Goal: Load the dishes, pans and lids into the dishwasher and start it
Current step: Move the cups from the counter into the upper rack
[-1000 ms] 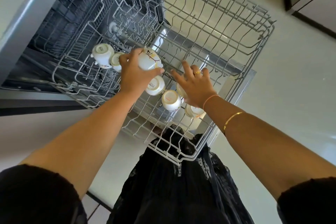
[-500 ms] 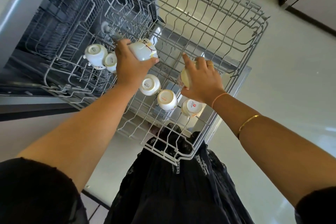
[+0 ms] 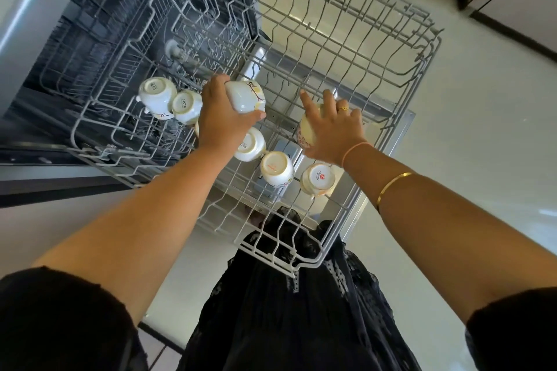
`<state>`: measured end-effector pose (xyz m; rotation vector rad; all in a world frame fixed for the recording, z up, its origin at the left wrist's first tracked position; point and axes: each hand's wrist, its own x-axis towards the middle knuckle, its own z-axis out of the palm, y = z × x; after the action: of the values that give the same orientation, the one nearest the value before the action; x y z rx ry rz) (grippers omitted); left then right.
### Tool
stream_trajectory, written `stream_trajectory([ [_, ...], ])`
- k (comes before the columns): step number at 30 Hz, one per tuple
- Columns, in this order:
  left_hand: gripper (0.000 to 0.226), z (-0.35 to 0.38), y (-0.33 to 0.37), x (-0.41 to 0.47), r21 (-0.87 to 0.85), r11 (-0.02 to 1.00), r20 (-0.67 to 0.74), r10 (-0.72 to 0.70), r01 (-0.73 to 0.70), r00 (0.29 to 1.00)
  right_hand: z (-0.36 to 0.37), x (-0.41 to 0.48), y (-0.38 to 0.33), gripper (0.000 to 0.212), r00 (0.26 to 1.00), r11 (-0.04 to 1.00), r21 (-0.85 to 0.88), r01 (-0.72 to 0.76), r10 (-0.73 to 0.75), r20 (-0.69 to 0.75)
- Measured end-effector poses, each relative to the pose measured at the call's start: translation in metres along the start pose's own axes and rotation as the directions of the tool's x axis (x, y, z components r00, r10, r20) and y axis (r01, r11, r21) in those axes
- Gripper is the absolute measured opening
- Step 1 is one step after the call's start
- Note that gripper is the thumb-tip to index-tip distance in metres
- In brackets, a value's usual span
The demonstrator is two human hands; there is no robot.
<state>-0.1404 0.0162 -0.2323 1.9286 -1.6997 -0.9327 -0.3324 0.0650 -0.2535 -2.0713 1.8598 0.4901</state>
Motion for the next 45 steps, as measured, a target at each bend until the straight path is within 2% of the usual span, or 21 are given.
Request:
stream_trajectory([
  [8,0.08,0.001,-0.004,0.003,0.073,0.997,0.027,0.026,-0.028,0.999,0.009,-0.014,-0.011,0.11,0.999,0.999,0.026,-0.042,0.043,-0.03],
  [15,0.08,0.005,-0.004,0.0,0.09,0.996,0.048,0.023,-0.027,0.999,0.011,-0.023,-0.012,0.099,0.999,1.0,0.026,-0.017,0.018,-0.032],
  [22,0.079,0.007,-0.002,0.0,0.137,0.99,0.071,0.024,-0.033,0.997,0.019,-0.027,-0.011,0.102,0.995,1.0,0.002,0.01,-0.01,-0.102],
  [29,0.075,0.013,-0.006,0.007,0.313,0.934,0.163,0.125,-0.172,0.979,0.017,-0.025,-0.017,0.094,0.988,0.998,0.069,0.007,0.003,-0.153],
  [36,0.065,0.041,0.005,0.013,0.49,0.849,0.286,0.058,-0.199,0.956,0.001,-0.019,-0.02,0.09,0.99,0.993,0.114,0.015,0.001,-0.139],
  [41,0.067,0.061,0.003,0.017,0.545,0.817,0.301,0.02,-0.189,0.953,-0.001,-0.015,-0.016,0.088,0.99,0.993,0.121,0.003,0.015,-0.143],
  [45,0.076,0.072,0.001,0.012,0.603,0.772,0.372,-0.05,-0.201,0.927,-0.002,-0.011,-0.017,0.086,0.995,0.993,0.121,-0.006,0.018,-0.095],
])
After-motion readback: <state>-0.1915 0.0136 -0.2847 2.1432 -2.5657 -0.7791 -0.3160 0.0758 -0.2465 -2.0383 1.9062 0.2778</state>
